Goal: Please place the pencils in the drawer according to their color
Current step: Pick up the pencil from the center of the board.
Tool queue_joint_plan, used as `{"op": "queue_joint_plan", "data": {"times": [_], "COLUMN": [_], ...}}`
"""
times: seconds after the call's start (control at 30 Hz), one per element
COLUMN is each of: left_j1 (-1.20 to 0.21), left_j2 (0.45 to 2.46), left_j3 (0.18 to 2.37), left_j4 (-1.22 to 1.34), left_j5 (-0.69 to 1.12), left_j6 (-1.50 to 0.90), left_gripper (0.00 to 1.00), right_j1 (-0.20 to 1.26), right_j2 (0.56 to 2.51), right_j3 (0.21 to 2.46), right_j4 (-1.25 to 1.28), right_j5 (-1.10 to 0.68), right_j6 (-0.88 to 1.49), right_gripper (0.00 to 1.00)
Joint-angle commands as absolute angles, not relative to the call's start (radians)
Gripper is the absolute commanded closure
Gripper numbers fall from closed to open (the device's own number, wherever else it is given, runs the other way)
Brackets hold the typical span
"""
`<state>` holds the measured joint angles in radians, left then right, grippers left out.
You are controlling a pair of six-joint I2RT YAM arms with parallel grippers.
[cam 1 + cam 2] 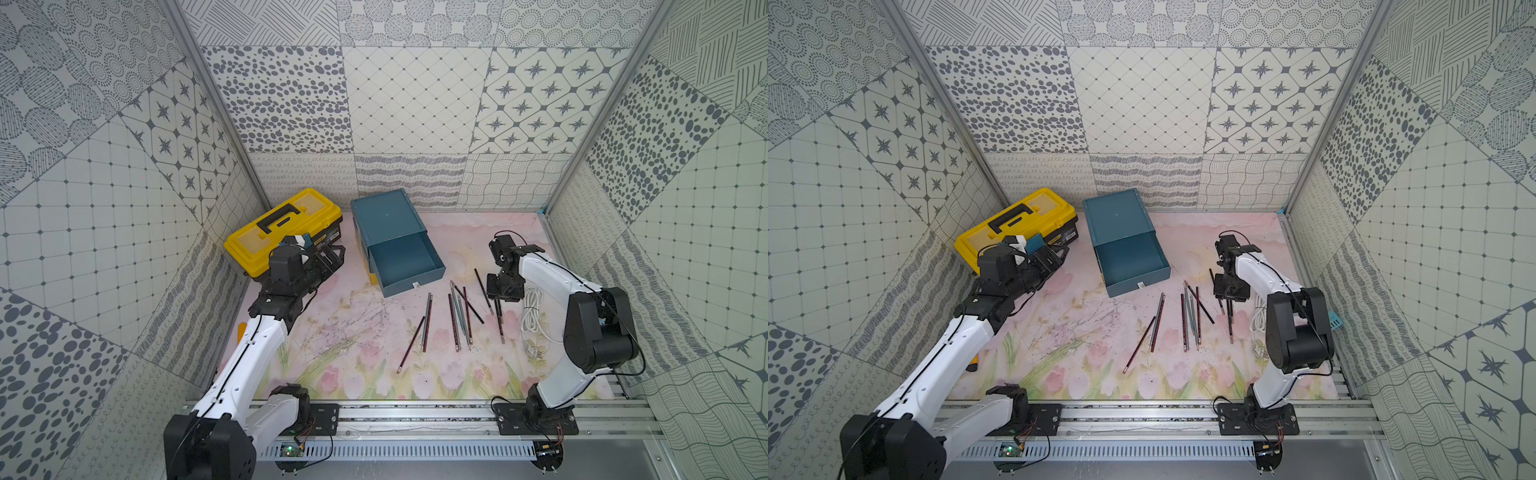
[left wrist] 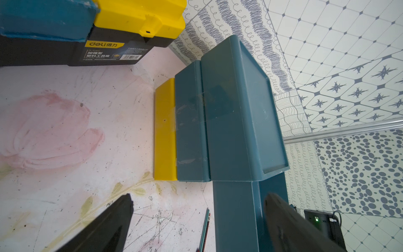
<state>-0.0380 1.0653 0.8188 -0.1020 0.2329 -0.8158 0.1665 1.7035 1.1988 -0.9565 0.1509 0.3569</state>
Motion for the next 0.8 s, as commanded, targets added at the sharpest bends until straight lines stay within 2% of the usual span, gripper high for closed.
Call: {"op": "queue_joint_plan", "data": {"times": [0.0, 0.13, 0.23, 0.57, 0.77], "left_j1": [-0.03, -0.029, -0.029, -0.028, -0.028], "left_j2": [1.075, 1.078, 1.079, 1.084, 1.087], "left_j3": [0.816, 0.818, 0.817, 0.813, 0.81], "left_j4": [-0.089, -0.086, -0.086, -0.078, -0.073], "left_j5": [0.248, 0.251, 0.254, 0.263, 0.266], "left_j6": [-0.806, -0.81, -0.81, -0.816, -0.818], "left_gripper": [0.01, 0.01, 0.01, 0.01, 0.01], "right_j1": [0.141, 0.129, 0.12, 0.099, 0.093], "right_j2": [1.735, 1.773, 1.802, 1.824, 1.831], "right_j3": [1.227, 1.226, 1.23, 1.218, 1.213], "right_j4": [-0.94, -0.909, -0.897, -0.87, -0.856], "right_j5": [0.173, 0.15, 0.141, 0.117, 0.092], "right_j6": [0.315, 0.295, 0.294, 0.288, 0.286], "right_gripper": [0.55, 0.59, 0.67, 0.76, 0.78]}}
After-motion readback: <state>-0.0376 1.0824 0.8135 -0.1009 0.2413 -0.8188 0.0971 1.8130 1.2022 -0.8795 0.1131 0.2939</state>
